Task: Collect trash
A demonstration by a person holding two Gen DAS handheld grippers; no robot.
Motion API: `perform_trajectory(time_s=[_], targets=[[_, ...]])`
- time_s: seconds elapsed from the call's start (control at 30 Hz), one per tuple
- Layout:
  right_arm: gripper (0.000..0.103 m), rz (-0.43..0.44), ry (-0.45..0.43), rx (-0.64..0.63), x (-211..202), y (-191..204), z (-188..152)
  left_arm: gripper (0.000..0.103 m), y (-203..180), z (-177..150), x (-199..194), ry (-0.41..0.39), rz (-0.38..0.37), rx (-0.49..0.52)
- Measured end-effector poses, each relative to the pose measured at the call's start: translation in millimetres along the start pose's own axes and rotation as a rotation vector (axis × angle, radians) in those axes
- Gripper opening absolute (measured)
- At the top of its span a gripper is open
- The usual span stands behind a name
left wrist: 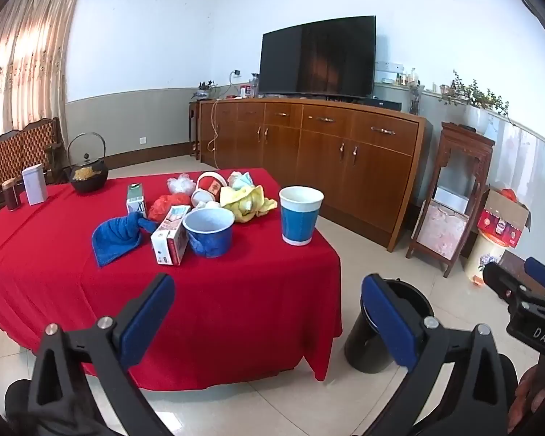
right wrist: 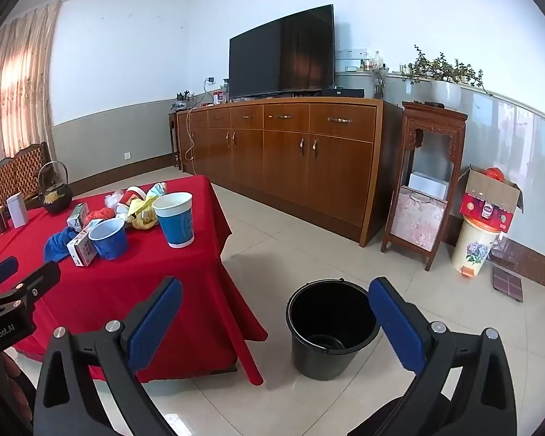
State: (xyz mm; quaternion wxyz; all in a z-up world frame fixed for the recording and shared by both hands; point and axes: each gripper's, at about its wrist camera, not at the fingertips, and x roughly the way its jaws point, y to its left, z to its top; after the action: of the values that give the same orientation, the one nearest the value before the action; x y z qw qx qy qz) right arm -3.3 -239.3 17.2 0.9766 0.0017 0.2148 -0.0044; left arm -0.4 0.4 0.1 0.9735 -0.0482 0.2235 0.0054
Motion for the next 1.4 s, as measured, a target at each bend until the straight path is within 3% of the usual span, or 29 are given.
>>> perform_trajectory(time_s=[1.4], targets=[[0.103, 0.003, 0.008, -0.005, 0.5, 2.2, 1.9, 0.103, 2.6, 4.8, -5.8, -0.022, 0.014, -0.001]])
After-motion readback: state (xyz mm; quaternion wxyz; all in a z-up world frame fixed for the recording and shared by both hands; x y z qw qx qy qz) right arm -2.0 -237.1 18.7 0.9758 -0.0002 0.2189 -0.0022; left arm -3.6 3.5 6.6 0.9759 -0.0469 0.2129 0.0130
